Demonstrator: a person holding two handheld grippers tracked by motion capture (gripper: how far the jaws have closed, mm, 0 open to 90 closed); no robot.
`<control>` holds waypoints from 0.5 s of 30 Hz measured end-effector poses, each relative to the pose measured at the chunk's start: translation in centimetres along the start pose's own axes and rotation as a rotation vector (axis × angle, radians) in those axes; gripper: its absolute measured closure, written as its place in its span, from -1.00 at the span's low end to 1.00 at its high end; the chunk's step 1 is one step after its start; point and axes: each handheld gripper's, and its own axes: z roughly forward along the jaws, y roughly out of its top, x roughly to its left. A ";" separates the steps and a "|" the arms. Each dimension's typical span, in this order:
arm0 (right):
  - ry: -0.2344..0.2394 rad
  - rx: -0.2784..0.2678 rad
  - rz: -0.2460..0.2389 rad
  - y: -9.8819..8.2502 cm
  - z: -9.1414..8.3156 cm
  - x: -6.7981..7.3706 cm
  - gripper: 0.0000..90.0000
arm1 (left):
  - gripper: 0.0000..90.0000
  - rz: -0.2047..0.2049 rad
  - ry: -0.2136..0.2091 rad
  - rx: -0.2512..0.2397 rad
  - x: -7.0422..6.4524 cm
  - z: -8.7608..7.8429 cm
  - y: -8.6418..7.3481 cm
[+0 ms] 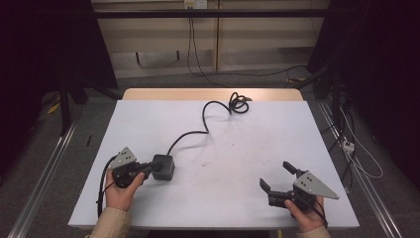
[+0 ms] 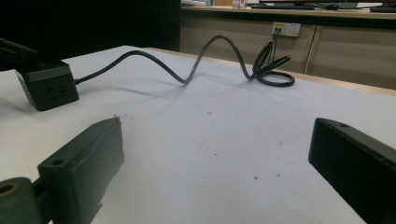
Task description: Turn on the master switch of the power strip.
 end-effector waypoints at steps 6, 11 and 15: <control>0.002 0.001 0.000 0.0 0.0 0.0 -0.94 | 1.00 0.010 0.006 0.003 -0.1 0.0 0.1; 0.007 -0.013 0.036 -0.2 0.0 0.1 -0.93 | 1.00 0.028 0.026 0.006 -0.4 0.1 0.0; -0.022 -0.041 0.027 0.3 -0.6 -0.2 -0.93 | 1.00 0.038 0.049 0.011 -0.7 0.1 0.1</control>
